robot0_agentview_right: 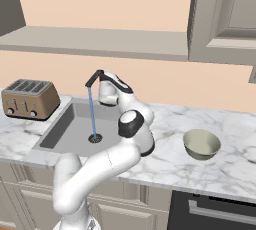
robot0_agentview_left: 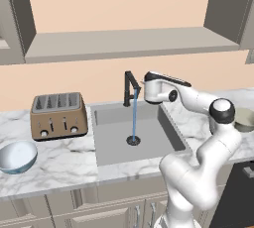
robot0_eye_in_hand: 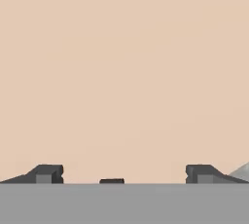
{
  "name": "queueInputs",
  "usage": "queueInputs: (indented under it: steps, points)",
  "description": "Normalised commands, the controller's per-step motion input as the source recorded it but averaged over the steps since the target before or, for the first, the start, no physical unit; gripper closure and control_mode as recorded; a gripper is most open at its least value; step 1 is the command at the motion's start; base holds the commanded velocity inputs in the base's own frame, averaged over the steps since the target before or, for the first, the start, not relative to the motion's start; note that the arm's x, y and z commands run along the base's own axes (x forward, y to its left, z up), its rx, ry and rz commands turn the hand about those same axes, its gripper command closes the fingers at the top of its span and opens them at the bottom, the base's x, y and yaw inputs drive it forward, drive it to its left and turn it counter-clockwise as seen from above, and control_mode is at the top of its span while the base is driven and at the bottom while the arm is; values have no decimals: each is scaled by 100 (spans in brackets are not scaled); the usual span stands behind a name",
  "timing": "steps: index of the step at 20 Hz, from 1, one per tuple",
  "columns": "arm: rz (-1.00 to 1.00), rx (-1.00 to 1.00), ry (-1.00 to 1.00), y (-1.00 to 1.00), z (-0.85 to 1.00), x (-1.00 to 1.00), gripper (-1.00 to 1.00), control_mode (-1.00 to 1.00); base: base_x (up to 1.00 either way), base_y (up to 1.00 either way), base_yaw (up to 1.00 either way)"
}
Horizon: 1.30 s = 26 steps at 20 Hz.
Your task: Rinse each bowl for a few seconds and place them down in the sink or on the counter.
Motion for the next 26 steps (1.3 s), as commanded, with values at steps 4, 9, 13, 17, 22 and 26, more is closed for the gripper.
queueInputs:
  steps: [4, 9, 13, 17, 22, 26]
  points:
    - [0, 5, -8, -61, 16, -77, -100, -100, 0, 0, 0]
    - [0, 5, 0, -24, 30, -89, -100, -100, 0, 0, 0]
    - [-2, 1, 4, -5, 37, -91, -100, -100, 0, 0, 0]
    - [-5, 2, 20, -10, 42, -69, -100, -100, 0, 0, 0]
    - [-13, 7, 31, -22, 35, -40, -100, -100, 0, 0, 0]
    - [-17, 7, 25, -30, 50, -34, -100, -100, 0, 0, 0]
